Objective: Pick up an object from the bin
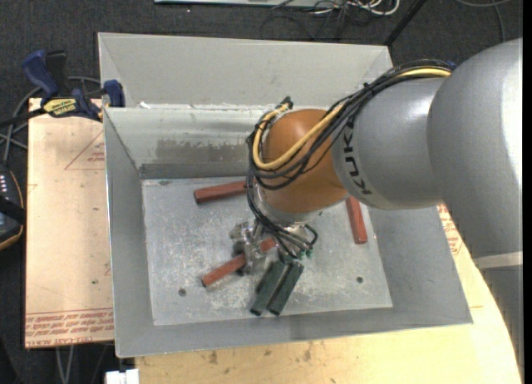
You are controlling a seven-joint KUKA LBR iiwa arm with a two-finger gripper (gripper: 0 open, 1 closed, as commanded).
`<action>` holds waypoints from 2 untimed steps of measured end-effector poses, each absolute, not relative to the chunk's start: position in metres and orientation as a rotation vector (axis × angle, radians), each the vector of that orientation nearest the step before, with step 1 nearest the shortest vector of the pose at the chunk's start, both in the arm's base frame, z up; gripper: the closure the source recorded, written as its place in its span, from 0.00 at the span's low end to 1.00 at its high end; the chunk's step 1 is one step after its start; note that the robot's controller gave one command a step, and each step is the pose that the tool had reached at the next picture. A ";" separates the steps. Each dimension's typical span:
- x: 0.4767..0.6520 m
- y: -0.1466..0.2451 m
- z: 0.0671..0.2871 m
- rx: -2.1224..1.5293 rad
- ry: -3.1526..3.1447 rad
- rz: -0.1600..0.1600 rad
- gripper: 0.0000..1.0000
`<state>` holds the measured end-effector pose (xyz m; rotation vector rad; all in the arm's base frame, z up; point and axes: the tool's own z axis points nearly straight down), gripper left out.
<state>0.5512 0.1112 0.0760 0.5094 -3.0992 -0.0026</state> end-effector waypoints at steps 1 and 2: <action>0.551 0.111 0.076 0.510 -3.099 -0.003 0.00; 0.495 0.035 0.086 0.345 -3.120 0.003 0.00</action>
Offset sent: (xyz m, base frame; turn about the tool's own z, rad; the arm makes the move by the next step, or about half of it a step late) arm 0.0000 0.0000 0.0000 0.0000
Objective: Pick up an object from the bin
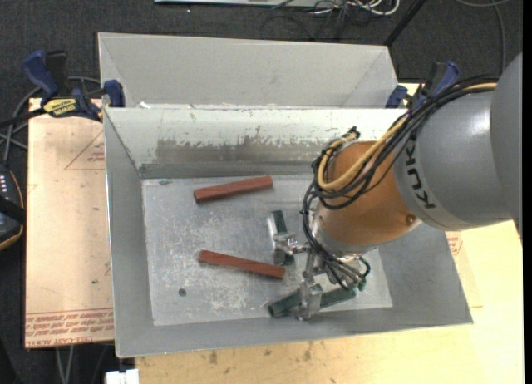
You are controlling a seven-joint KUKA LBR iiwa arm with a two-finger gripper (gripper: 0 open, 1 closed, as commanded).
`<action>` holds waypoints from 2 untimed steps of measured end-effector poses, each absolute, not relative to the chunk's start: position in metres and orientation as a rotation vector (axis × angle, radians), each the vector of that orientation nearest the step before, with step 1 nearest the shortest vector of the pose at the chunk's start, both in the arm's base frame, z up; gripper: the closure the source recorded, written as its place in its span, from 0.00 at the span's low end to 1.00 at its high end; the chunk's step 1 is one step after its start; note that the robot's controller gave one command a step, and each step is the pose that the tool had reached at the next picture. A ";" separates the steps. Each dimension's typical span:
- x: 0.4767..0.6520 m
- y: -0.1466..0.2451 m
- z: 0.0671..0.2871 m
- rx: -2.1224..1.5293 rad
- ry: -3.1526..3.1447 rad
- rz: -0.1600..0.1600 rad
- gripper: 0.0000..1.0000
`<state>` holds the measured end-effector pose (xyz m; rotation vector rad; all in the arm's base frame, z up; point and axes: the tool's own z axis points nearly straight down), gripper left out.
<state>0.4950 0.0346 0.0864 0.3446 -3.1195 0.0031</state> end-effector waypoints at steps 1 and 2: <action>0.487 0.033 0.073 0.279 -3.146 -0.002 0.00; 0.483 0.033 0.071 0.277 -3.133 -0.003 1.00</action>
Offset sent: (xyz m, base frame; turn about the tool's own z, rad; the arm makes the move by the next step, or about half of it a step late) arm -0.0130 -0.0025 -0.0164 0.0418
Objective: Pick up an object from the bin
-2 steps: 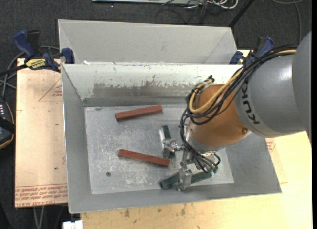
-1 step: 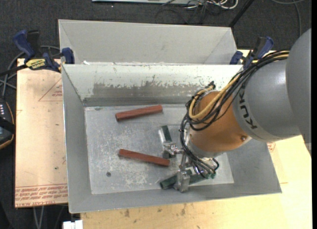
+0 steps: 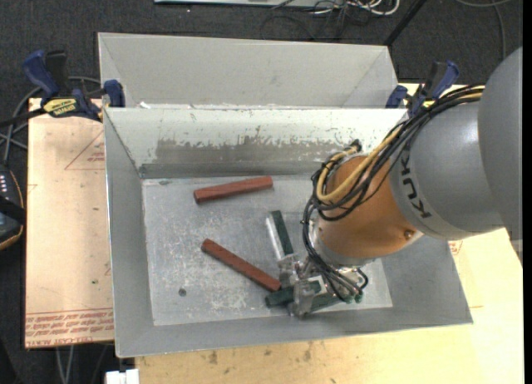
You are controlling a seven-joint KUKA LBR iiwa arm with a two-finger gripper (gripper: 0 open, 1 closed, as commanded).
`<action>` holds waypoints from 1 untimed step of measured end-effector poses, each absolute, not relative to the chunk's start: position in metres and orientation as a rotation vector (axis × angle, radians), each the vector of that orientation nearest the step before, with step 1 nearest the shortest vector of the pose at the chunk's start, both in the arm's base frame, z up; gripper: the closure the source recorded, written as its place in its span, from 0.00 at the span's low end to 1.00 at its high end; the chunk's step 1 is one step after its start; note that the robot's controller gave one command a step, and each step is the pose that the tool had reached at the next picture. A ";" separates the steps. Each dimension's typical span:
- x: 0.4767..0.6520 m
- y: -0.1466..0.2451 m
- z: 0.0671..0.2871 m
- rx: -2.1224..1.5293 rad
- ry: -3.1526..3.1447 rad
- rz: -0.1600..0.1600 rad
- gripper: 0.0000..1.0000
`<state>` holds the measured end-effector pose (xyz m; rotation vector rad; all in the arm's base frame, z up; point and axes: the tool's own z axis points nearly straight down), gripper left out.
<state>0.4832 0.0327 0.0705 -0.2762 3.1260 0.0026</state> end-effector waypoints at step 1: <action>0.482 0.034 0.141 -0.268 3.123 0.001 1.00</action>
Offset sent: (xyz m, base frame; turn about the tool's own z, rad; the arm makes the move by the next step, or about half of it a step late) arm -0.0034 0.0002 0.0672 0.0041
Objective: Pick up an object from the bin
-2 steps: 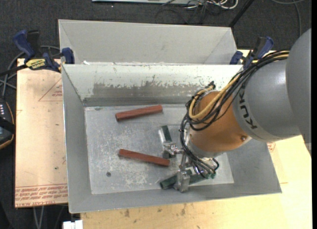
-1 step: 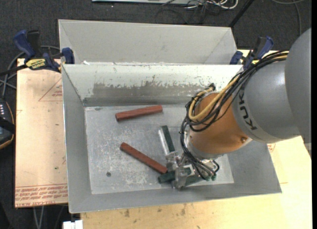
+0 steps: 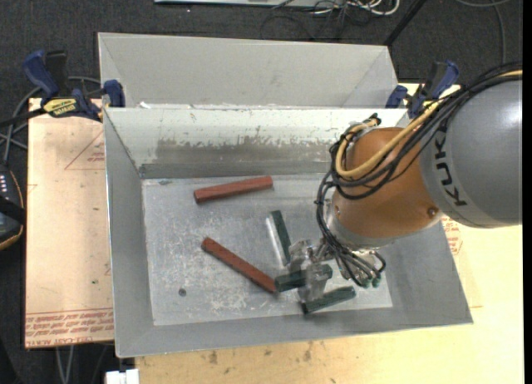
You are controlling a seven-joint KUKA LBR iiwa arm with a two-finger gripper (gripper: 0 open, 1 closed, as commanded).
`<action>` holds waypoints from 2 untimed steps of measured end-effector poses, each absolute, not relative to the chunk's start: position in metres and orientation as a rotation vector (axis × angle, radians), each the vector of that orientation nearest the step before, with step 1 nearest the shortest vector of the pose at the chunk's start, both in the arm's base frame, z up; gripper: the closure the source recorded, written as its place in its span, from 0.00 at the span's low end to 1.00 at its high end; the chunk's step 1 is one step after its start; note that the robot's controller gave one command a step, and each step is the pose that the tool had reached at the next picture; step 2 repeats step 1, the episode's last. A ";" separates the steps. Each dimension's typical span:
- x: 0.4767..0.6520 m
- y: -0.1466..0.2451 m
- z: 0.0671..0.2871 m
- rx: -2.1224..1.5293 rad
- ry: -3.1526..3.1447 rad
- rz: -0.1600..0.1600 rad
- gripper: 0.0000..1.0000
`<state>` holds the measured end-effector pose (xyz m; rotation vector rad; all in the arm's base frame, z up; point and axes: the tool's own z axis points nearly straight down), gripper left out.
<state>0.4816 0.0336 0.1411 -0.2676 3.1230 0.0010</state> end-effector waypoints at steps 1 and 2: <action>0.482 0.052 0.322 -0.272 3.118 0.001 1.00; 0.482 0.052 0.322 -0.272 3.118 0.001 1.00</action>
Offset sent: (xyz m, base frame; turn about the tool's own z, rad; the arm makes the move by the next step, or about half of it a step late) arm -0.0011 0.0178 0.1768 -0.0017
